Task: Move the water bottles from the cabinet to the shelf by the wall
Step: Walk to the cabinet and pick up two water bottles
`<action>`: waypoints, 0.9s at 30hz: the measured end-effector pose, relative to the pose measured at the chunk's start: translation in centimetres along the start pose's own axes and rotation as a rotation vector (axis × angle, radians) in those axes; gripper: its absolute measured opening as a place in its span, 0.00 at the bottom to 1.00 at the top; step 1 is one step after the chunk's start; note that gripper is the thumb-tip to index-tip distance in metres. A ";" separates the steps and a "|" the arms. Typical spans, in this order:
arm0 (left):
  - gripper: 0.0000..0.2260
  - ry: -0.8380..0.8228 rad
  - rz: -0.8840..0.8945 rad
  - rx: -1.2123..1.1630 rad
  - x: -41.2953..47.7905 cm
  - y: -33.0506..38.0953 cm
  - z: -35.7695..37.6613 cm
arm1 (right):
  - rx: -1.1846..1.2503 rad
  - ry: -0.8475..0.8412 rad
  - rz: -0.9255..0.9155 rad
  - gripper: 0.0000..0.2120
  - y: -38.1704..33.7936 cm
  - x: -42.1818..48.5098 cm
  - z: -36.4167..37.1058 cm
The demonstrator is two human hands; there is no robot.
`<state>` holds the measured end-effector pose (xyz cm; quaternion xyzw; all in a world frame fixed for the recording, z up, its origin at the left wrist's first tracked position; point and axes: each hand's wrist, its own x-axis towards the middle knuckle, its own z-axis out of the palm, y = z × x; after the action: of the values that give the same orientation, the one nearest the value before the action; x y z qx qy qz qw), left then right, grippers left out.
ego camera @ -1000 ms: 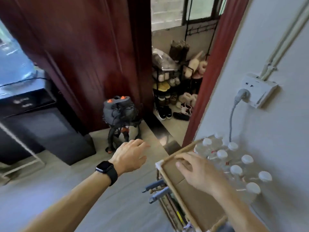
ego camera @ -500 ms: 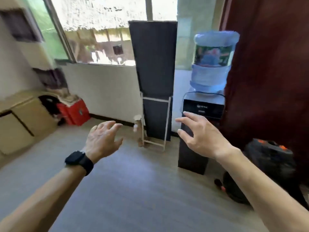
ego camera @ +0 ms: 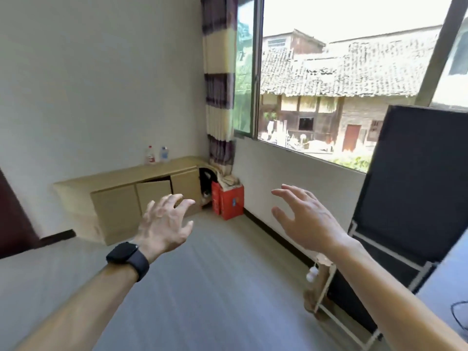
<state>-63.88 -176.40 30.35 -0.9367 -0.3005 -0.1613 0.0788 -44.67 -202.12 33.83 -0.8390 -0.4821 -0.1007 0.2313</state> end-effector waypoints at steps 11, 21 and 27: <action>0.24 0.048 -0.266 0.101 16.2 -10.5 4.6 | 0.091 -0.004 -0.262 0.25 0.7 25.8 10.9; 0.24 0.001 -0.317 0.137 35.0 -25.9 14.0 | 0.121 -0.002 -0.301 0.25 -1.6 50.6 25.4; 0.25 -0.007 -0.312 0.164 49.5 -35.3 17.1 | 0.110 0.058 -0.291 0.21 -2.2 66.1 31.0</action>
<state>-42.30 -117.10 33.46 -0.8697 -0.4548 -0.1432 0.1277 -14.20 -135.80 33.32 -0.7429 -0.5967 -0.1308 0.2737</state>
